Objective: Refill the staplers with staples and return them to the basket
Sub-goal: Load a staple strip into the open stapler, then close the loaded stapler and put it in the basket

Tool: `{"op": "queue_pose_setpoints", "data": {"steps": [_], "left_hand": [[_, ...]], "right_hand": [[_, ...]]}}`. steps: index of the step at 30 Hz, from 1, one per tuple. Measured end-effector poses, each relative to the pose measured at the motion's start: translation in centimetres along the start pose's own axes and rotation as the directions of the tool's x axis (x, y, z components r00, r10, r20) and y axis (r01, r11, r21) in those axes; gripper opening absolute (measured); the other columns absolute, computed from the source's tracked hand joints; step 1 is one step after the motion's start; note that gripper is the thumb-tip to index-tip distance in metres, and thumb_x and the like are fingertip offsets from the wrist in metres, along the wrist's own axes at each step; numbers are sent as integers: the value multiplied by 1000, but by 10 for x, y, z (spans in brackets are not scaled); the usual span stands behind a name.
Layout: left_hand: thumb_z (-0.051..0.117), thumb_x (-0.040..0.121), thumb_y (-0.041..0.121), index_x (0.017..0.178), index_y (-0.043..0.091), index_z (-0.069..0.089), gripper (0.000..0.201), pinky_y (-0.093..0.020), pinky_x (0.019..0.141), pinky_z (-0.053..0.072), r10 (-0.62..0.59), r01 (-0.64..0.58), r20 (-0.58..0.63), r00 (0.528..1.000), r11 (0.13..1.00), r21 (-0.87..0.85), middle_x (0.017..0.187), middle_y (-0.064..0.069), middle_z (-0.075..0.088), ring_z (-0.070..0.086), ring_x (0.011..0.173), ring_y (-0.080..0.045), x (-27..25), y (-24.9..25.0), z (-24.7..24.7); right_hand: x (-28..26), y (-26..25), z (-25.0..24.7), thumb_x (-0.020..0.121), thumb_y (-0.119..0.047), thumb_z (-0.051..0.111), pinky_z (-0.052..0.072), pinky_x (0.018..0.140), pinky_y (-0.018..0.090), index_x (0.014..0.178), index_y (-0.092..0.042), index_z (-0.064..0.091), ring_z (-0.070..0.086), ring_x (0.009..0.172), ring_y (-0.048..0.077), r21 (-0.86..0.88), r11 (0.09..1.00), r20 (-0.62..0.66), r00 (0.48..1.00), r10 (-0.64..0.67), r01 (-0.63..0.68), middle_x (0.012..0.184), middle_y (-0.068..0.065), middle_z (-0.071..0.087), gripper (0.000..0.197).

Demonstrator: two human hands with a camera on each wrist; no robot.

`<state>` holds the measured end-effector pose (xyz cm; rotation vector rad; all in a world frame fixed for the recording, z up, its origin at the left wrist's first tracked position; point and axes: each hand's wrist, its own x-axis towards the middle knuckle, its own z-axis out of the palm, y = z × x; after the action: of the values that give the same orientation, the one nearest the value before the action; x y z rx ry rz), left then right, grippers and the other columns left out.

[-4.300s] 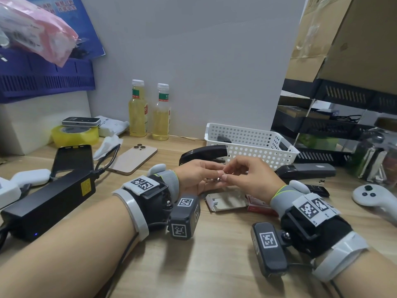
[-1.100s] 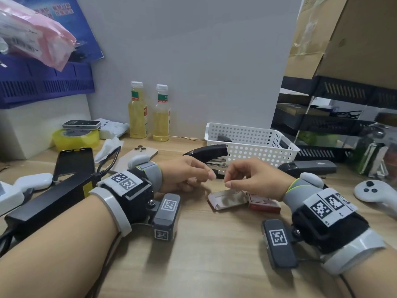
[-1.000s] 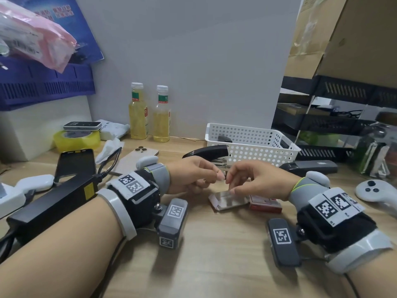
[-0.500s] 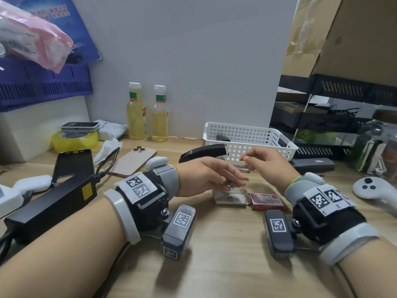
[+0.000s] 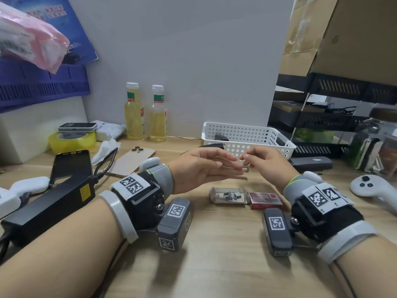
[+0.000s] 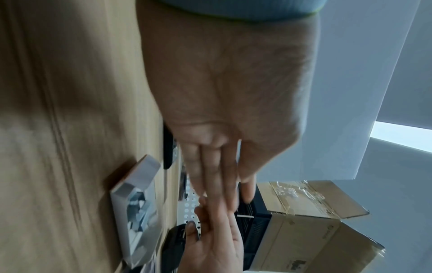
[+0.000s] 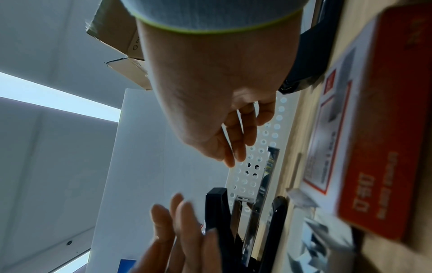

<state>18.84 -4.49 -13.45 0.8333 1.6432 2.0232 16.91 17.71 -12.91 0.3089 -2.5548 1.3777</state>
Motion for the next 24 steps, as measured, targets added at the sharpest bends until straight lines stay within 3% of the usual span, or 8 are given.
{"op": "queue_pose_setpoints", "data": {"steps": [2,5,9,13,15,18,21,24], "left_hand": [[50,98,2,112,0,62,18,-41,94,55,68,-71,-208,976,997,-10,108,-18,70,69,100,-33,1,3,-5],[64,92,16,95,5,66,11,-27,70,52,188,-177,-511,839,982,71,75,-3,64,57,71,-17,-2,6,-20],[74,84,33,94,17,69,20,-22,76,49,314,-118,-687,656,941,318,81,9,69,64,75,-5,-7,3,-40],[79,81,34,117,32,70,37,-30,97,51,215,79,-620,754,908,410,116,5,71,66,109,-10,-7,-14,-58],[78,82,34,122,35,68,41,-36,103,49,156,187,-584,796,855,483,115,4,72,67,107,-14,-6,-20,-63],[74,86,32,121,34,69,36,-35,104,48,159,265,-586,794,777,571,109,5,74,68,103,-14,-3,-21,-65],[75,84,37,117,35,70,34,-37,102,48,145,277,-576,804,767,579,105,9,75,68,101,-13,-5,-22,-66],[76,83,37,115,33,71,33,-38,102,49,156,253,-562,812,774,580,103,10,76,69,100,-11,-6,-22,-66]], "right_hand": [[-2,-2,-2,93,-21,62,52,88,34,91,-19,72,66,89,17,-45,999,-7,1000,27,-27,92,0,72,10],[-4,-2,-2,92,-12,54,49,64,29,99,-19,69,58,70,15,-163,976,13,989,151,-147,89,3,67,17],[-3,2,2,92,1,45,59,68,34,106,-11,62,66,65,20,-3,953,42,952,303,-304,104,16,65,25],[-2,-1,3,94,4,45,62,82,43,111,-5,61,74,90,29,124,928,13,935,354,-353,106,21,65,25],[-3,-3,3,94,5,50,61,80,42,111,-4,62,73,91,28,165,920,20,933,359,-357,103,23,70,22],[-7,-9,7,92,2,61,61,80,38,111,-7,63,72,99,26,175,927,98,943,318,-331,107,20,72,22],[-8,-12,16,90,7,53,59,86,34,118,-10,60,68,108,25,176,934,190,942,278,-311,115,17,70,34],[-9,-15,23,87,9,48,53,99,42,124,-17,57,66,112,25,115,954,256,936,241,-277,117,8,71,46]]}}
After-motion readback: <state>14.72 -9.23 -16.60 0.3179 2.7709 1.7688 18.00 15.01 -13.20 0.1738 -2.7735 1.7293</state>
